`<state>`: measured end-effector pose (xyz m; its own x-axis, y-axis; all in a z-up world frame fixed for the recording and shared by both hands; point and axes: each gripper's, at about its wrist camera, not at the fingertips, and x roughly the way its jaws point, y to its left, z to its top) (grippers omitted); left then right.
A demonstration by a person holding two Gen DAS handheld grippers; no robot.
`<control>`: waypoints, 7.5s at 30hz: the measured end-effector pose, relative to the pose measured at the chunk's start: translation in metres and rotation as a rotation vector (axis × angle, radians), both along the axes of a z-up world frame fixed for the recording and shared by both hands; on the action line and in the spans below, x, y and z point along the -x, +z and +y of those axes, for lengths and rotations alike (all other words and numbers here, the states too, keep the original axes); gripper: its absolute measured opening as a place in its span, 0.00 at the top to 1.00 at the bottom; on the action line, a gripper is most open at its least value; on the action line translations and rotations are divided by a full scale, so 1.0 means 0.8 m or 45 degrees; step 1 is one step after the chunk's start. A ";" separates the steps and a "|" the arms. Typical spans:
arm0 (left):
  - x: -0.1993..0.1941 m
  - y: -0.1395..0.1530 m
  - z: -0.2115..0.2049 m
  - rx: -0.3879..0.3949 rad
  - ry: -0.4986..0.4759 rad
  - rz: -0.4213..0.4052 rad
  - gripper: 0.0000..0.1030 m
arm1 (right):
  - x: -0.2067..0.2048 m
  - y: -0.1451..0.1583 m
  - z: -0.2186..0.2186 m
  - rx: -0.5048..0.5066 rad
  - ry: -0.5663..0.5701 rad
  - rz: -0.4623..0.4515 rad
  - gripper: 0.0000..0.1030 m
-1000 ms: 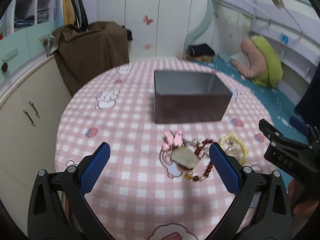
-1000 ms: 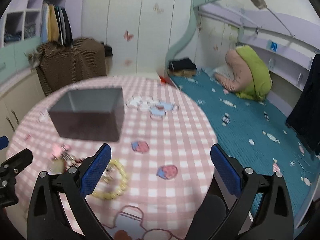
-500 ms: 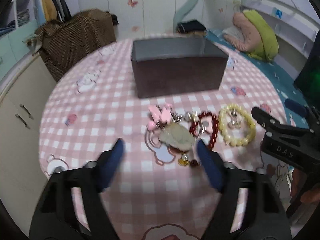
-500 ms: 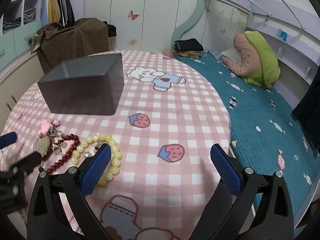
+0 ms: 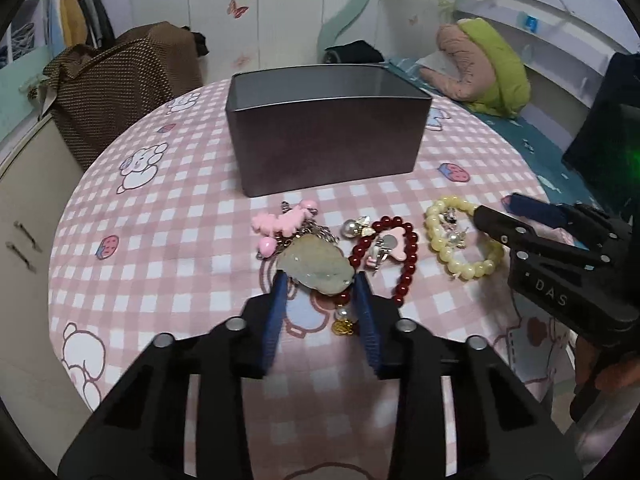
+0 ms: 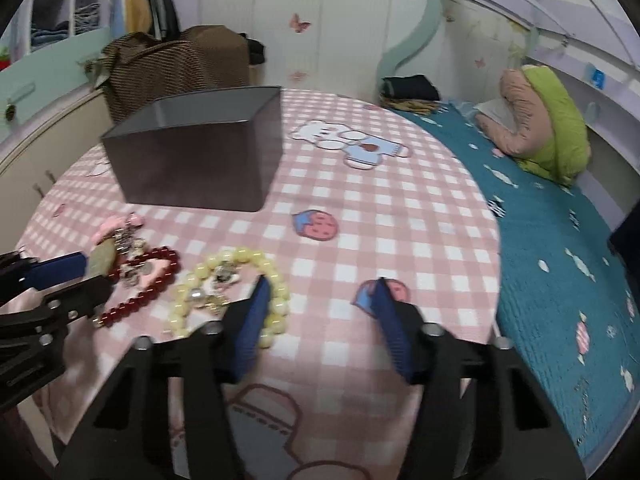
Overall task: Organize jewelry
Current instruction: 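Grasp the red bead bracelet with the left tool while the right tool grasps the cream bead bracelet, then carry both bracelets into the grey tin and open both tools, then move both tools back over the pink charms and jade pendant, then grasp a pink charm with the left tool while the right tool grasps the jade pendant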
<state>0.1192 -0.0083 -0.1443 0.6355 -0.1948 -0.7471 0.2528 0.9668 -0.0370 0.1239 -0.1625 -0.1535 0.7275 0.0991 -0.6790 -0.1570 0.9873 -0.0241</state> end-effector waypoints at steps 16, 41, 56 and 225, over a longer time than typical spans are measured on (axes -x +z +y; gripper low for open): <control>0.016 0.027 0.015 0.259 -0.075 -0.083 1.00 | 0.019 0.027 -0.014 -0.095 -0.036 -0.118 0.91; 0.016 0.015 0.004 0.110 -0.080 -0.082 0.92 | 0.026 0.037 -0.017 -0.114 -0.036 -0.155 0.91; 0.025 0.072 0.017 0.226 -0.090 -0.207 0.92 | 0.029 0.086 -0.007 -0.145 0.034 -0.266 0.91; 0.025 0.000 0.087 0.222 0.048 -0.244 0.78 | -0.016 0.009 0.117 -0.019 0.285 0.036 0.60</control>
<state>0.0993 0.0611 -0.1446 0.7714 -0.2833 -0.5698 0.2351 0.9589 -0.1586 0.1370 -0.0690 -0.1463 0.6667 0.2662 -0.6962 -0.3728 0.9279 -0.0023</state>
